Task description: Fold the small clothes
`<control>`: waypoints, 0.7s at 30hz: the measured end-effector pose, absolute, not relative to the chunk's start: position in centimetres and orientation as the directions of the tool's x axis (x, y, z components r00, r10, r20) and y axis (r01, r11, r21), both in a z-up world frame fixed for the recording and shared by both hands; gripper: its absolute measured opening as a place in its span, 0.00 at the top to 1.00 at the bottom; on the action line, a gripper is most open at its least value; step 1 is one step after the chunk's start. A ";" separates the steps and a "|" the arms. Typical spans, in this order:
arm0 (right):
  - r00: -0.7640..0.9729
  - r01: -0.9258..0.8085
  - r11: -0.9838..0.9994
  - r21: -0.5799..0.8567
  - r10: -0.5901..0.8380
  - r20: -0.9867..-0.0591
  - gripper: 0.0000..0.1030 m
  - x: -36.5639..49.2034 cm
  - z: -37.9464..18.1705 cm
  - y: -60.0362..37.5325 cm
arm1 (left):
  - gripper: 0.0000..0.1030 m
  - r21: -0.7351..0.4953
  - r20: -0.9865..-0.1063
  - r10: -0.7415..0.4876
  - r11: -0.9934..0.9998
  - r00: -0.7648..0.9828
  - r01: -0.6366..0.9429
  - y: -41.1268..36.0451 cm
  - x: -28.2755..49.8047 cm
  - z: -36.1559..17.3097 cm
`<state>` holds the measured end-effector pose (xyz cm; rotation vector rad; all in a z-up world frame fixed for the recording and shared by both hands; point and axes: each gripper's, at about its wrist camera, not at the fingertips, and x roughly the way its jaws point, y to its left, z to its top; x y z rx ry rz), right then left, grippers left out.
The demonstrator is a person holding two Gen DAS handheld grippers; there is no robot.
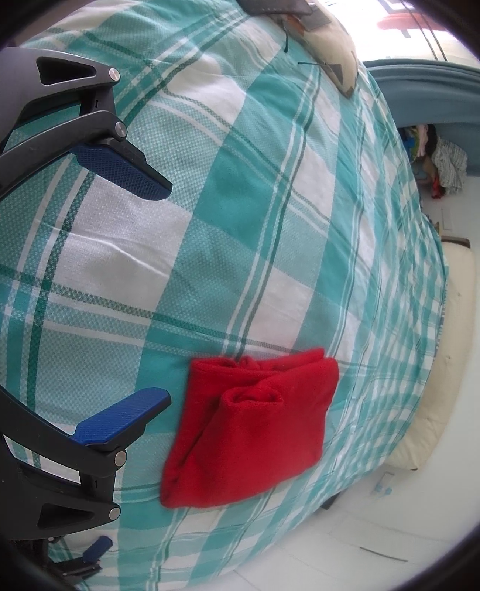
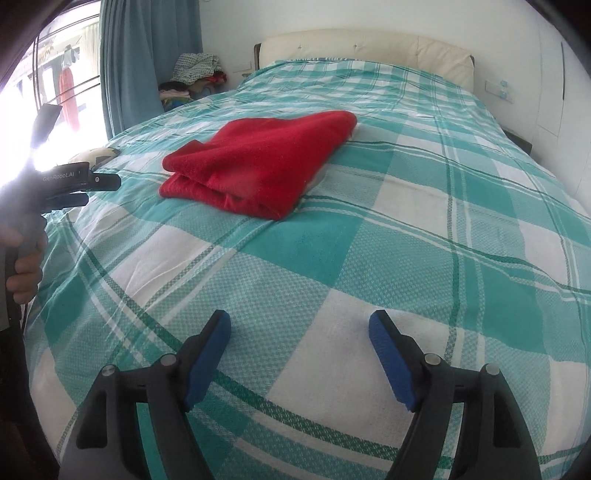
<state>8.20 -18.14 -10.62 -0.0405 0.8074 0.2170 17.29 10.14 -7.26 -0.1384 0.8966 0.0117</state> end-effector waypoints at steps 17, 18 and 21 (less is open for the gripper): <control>0.659 -0.156 0.969 0.191 0.245 -0.711 0.14 11.0 -9.1 -19.4 | 0.01 -0.403 -0.768 -0.372 0.913 0.521 0.058 9.4 31.7 -5.3; 0.672 -0.147 0.963 0.227 0.265 -0.692 0.14 12.3 -8.3 -19.7 | 0.01 -0.398 -0.783 -0.373 0.915 0.497 0.060 8.5 32.7 -6.2; 0.696 -0.122 0.931 0.343 0.327 -0.640 0.14 17.7 -6.4 -20.8 | 0.01 -0.319 -0.844 -0.310 0.946 0.438 0.055 6.4 34.0 -9.4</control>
